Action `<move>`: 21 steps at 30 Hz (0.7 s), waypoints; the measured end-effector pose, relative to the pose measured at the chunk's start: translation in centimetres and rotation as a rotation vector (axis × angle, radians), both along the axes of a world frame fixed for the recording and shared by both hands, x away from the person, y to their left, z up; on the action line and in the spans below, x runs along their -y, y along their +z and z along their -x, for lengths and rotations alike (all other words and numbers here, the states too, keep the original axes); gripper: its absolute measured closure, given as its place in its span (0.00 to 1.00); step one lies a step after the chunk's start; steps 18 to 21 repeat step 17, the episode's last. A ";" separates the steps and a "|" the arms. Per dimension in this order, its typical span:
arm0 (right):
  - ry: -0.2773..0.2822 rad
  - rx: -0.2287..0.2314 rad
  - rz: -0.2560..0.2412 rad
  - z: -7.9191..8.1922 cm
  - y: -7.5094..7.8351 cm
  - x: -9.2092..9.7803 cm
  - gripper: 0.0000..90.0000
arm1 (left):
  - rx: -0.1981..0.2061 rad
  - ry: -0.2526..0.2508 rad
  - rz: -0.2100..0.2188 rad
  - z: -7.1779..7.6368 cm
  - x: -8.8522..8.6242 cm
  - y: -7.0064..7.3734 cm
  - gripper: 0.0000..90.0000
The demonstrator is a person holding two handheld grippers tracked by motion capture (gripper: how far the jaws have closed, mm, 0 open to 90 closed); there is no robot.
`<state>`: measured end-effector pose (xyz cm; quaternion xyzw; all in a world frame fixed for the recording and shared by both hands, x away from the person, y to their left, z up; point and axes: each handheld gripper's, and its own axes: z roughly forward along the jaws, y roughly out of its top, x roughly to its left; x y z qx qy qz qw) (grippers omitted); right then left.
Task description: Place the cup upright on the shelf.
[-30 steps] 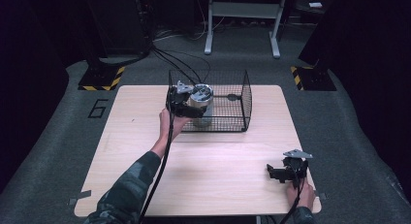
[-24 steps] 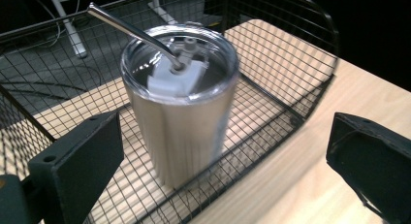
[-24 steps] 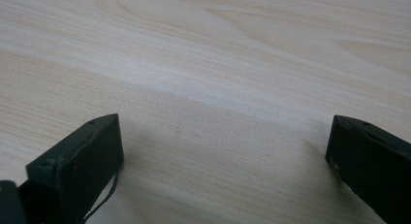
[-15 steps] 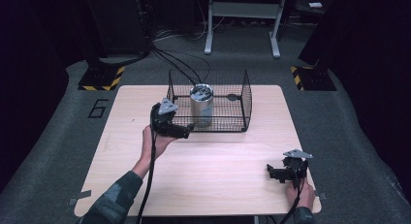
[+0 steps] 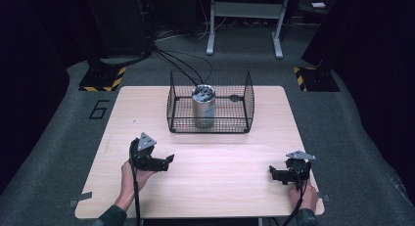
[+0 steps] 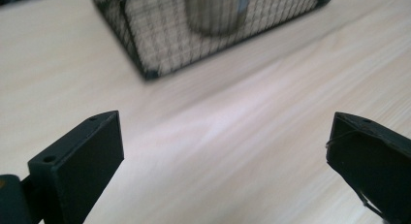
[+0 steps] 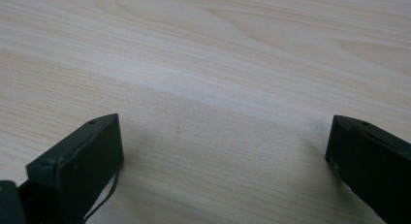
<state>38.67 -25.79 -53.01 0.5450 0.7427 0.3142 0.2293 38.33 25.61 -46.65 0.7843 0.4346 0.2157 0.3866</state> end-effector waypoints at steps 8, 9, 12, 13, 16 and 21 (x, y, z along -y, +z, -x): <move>0.006 0.004 0.004 0.0 0.0 0.0 0.00 | -0.098 0.090 0.011 0.4 -3.5 -4.1 0.00; 0.006 0.004 0.004 0.0 0.0 0.0 0.00 | -0.092 0.098 0.015 0.4 -3.6 -4.4 0.00; 0.002 0.001 0.002 0.0 0.0 0.0 0.00 | -0.113 0.105 0.010 0.4 -3.8 -5.1 0.00; 0.006 0.004 0.004 0.0 0.0 0.0 0.00 | -0.114 0.109 0.006 0.4 -3.7 -5.3 0.00; 0.006 0.004 0.004 0.0 0.0 0.0 0.00 | -0.120 0.108 -0.022 0.3 -3.6 -6.0 0.00; 0.006 0.004 0.004 0.0 0.0 0.0 0.00 | -0.129 0.098 -0.035 0.3 -3.7 -6.1 0.00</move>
